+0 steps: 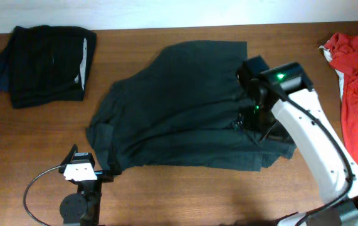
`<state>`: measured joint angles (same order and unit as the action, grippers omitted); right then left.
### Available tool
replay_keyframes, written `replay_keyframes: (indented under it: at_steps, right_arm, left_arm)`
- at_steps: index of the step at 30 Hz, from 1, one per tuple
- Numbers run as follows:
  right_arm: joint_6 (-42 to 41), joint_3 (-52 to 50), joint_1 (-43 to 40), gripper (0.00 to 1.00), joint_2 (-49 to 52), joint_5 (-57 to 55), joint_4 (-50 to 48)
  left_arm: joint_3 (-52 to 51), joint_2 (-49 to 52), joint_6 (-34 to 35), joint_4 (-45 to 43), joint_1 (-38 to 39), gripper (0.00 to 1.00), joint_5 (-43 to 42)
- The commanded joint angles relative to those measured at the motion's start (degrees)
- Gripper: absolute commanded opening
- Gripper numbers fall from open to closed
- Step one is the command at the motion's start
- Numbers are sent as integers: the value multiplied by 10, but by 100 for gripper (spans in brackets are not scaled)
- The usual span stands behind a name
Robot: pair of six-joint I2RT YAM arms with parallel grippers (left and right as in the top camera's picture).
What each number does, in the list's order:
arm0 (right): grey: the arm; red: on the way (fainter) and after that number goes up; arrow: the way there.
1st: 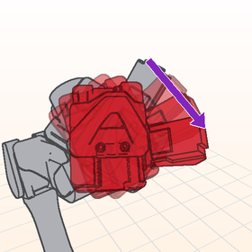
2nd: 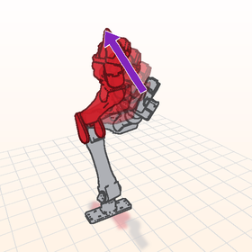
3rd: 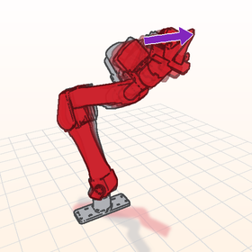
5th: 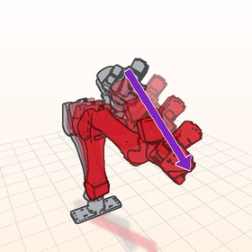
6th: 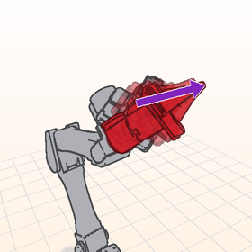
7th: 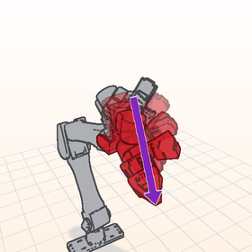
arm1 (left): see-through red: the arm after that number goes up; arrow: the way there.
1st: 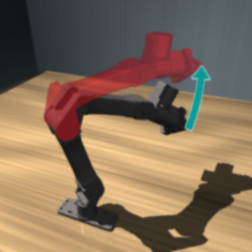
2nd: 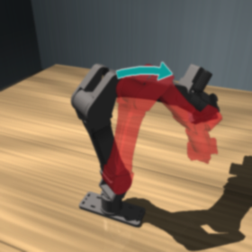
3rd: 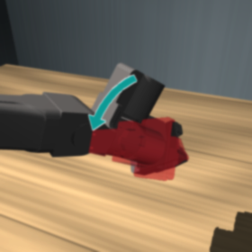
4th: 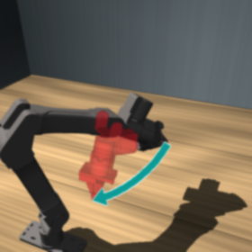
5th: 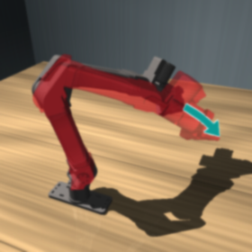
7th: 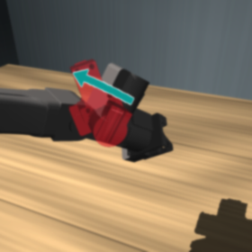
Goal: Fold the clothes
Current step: 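Reach right gripper to the right pile and grasp the dark green t-shirt, then drag the green t-shirt leftward onto the table center with right gripper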
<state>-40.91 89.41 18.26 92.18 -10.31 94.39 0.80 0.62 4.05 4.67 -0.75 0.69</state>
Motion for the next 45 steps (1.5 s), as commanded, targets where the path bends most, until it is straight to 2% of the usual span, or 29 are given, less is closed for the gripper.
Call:
replay_keyframes:
  at_steps: [1, 5, 9, 11, 12, 13, 15, 17, 19, 22, 24, 25, 26, 31, 32, 33, 34, 35, 36, 37, 38, 40, 42, 45]
  right_arm:
    - [-102, -130, -5, 99, -63, -33, -88]
    - [-96, -263, -53, 99, -94, -19, -177]
    - [16, -335, -122, 99, -94, 104, -295]
    - [68, -381, -135, 91, -94, 135, -362]
    - [85, -395, -135, 83, -94, 156, -380]
    - [85, -413, -135, 82, -94, 162, -400]
    - [74, -446, -135, 90, -94, 161, -425]
    - [75, -475, -135, 90, -94, 161, -443]
    - [74, -492, -135, 85, -94, 162, -461]
    - [52, -531, -135, 68, -93, 179, -505]
    - [53, -535, -135, 63, -93, 183, -518]
    - [53, -535, -135, 54, -93, 183, -518]
    - [53, -535, -135, 50, -93, 183, -518]
    - [53, -478, -135, 34, -97, 155, -439]
    - [53, -463, -135, 26, -98, 152, -422]
    - [53, -440, -135, 12, -103, 146, -397]
    - [53, -419, -135, 5, -108, 144, -379]
    - [54, -403, -135, 6, -113, 144, -370]
    - [57, -397, -135, 17, -115, 141, -366]
    - [62, -397, -135, 48, -114, 138, -365]
    - [62, -404, -135, 54, -112, 133, -365]
    - [61, -429, -135, 54, -111, 127, -377]
    - [59, -482, -135, 58, -111, 139, -428]
    - [59, -537, -135, 58, -111, 172, -492]
  left_arm:
    - [-3, -3, -7, 1, 2, 99, 0]
    - [-3, -3, -7, 1, 2, 99, 0]
    - [-3, -3, -7, 1, 2, 99, 0]
    - [-3, -3, -7, 1, 2, 99, 0]
    - [-3, -3, -7, 1, 2, 99, 0]
    - [-3, -3, -7, 1, 2, 99, 0]
    - [-3, -3, -7, 1, 2, 99, 0]
    - [-3, -3, -7, 1, 2, 99, 0]
    - [-3, -3, -7, 1, 2, 99, 0]
    - [-3, -3, -7, 1, 2, 99, 0]
    - [-3, -3, -7, 1, 2, 99, 0]
    - [-3, -3, -7, 1, 2, 99, 0]
    - [-3, -3, -7, 1, 2, 99, 0]
    - [-3, -3, -7, 1, 2, 99, 0]
    - [-3, -3, -7, 1, 2, 99, 0]
    - [-3, -3, -7, 1, 2, 99, 0]
    - [-3, -3, -7, 1, 2, 99, 0]
    - [-3, -3, -7, 1, 2, 99, 0]
    - [-3, -3, -7, 1, 2, 99, 0]
    - [-3, -3, -7, 1, 2, 99, 0]
    - [-3, -3, -7, 1, 2, 99, 0]
    - [-3, -3, -7, 1, 2, 99, 0]
    - [-3, -3, -7, 1, 2, 99, 0]
    - [-3, -3, -7, 1, 2, 99, 0]
